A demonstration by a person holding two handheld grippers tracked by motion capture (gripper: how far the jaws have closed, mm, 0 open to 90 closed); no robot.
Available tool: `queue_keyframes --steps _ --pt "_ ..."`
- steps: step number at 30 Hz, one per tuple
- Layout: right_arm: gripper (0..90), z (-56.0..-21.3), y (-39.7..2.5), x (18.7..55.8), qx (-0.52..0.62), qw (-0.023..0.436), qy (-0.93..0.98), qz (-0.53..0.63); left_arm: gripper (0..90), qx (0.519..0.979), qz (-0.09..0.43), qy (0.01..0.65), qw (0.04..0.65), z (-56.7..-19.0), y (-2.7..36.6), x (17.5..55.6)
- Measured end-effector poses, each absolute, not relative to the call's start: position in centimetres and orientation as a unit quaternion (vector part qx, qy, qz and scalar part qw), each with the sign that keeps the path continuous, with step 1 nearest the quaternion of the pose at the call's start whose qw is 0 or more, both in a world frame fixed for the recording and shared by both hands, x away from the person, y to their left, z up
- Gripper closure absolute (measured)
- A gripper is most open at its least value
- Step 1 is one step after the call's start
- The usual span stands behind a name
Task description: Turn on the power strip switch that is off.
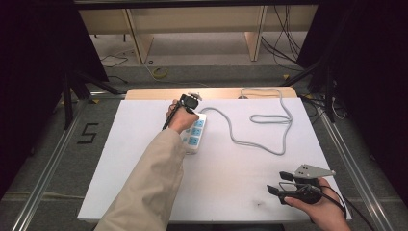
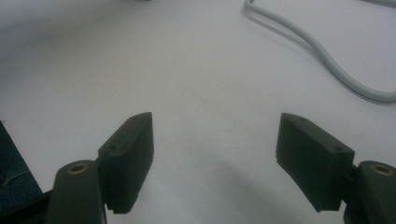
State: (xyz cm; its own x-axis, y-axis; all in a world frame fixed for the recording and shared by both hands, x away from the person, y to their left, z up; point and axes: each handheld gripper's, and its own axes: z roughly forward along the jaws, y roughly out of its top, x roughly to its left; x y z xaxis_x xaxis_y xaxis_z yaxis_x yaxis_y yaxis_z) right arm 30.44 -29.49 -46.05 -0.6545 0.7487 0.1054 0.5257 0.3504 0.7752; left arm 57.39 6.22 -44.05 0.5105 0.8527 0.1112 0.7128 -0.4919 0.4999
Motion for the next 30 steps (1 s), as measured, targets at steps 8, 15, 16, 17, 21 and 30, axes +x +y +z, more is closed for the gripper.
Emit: queue_keyframes --steps 8,15,16,17,21,30 --pt "28.3 -46.1 -29.5 30.5 0.393 0.135 0.811 0.412 89.6 0.834 0.195 0.463 0.229 -43.1 6.8 57.0" --pt "28.3 -46.0 -29.4 30.4 0.392 0.136 0.811 0.411 84.8 0.825 0.201 0.467 0.248 -42.7 7.1 56.6" --pt "28.3 -46.0 -29.4 30.4 0.392 0.137 0.811 0.411 83.9 0.824 0.202 0.466 0.25 -42.7 7.1 56.5" --pt "28.3 -46.0 -29.4 30.4 0.393 0.136 0.811 0.412 83.7 0.822 0.203 0.467 0.253 -42.8 7.1 56.5" --pt "28.3 -46.1 -29.4 30.5 0.392 0.135 0.812 0.411 83.7 0.817 0.191 0.473 0.268 -42.9 7.4 56.2" --pt "28.3 -46.0 -29.5 30.4 0.392 0.136 0.812 0.41 67.5 0.807 0.2 0.484 0.273 -42.1 7.9 55.5"
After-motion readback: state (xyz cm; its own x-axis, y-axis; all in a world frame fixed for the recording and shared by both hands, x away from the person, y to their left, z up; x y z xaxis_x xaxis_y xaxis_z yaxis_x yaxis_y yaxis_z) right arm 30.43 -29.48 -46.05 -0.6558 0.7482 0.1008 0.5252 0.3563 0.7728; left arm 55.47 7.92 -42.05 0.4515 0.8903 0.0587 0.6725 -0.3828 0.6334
